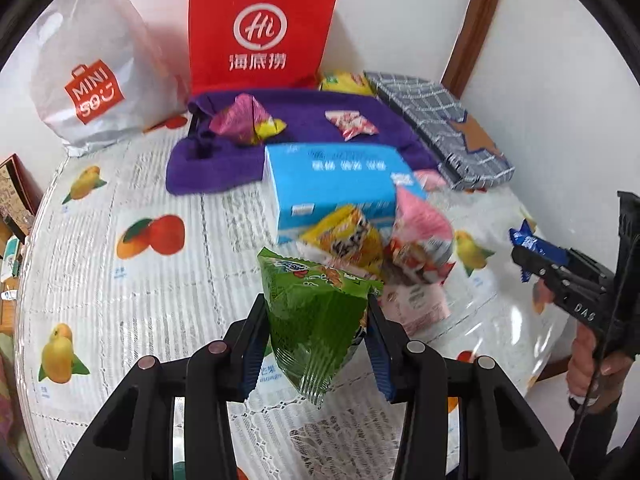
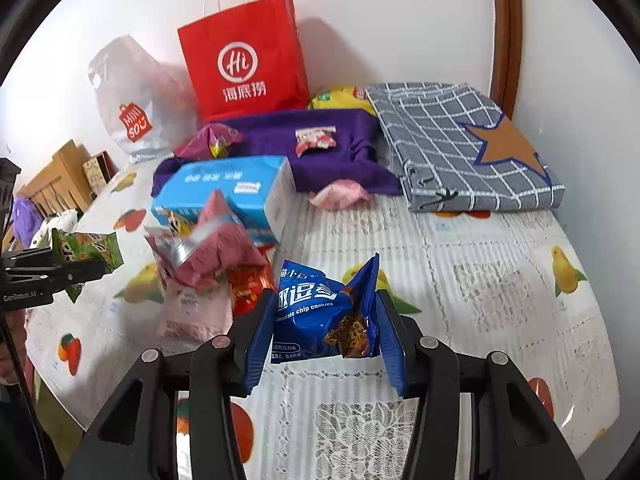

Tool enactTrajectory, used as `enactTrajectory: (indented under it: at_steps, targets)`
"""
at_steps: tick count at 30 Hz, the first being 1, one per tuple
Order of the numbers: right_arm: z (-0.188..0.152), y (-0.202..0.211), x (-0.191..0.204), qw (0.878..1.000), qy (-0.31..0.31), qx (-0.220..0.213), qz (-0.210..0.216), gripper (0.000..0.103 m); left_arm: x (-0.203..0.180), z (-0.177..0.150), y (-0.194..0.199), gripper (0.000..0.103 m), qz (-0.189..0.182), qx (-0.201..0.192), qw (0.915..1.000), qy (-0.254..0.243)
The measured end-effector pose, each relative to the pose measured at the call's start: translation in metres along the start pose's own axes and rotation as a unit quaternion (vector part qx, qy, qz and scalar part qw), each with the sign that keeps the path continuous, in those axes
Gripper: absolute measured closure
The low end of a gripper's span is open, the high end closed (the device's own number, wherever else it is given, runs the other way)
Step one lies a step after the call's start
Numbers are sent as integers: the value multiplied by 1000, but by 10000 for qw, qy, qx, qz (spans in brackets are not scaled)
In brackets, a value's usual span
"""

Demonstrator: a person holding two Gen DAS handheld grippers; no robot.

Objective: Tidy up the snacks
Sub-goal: 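Lift the green snack bag with the left tool while the right tool lifts the cookie packet, then carry the green bag and blue cookie packet over the purple towel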

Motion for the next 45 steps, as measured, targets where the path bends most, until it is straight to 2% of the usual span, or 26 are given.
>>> enactTrajectory:
  at_steps: [4,13,21,30,45]
  targets:
    - [12,4,7,9999,81,-62,-90,54,-3,13,10,60,-22,-145,9999,55]
    - [50,18,20,9995,28,-320,-11,54,0,45,32,60,-51,-486,9987,173]
    - [95,1,35,9989,53,-451,153,54,6,84,34,60,79,-710,9972,215]
    - [149,-35,42,9972,35,-626,397,54,15,129,6,60,166,-722,9970,218]
    - [202,-107,29,9973,-61,-587,441,54,37,184,-43,60,241,-689,9969,300]
Point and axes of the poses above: each gripper's, at about its wrist camera, not at the fingertips, and y roughly against the way its jaws point, x to its left, z to its top, the point moved 3 cm from there along -y, roughly the way its jaws point, and after that the axes turned 8 degrees about -x, right-handed, at the moved point
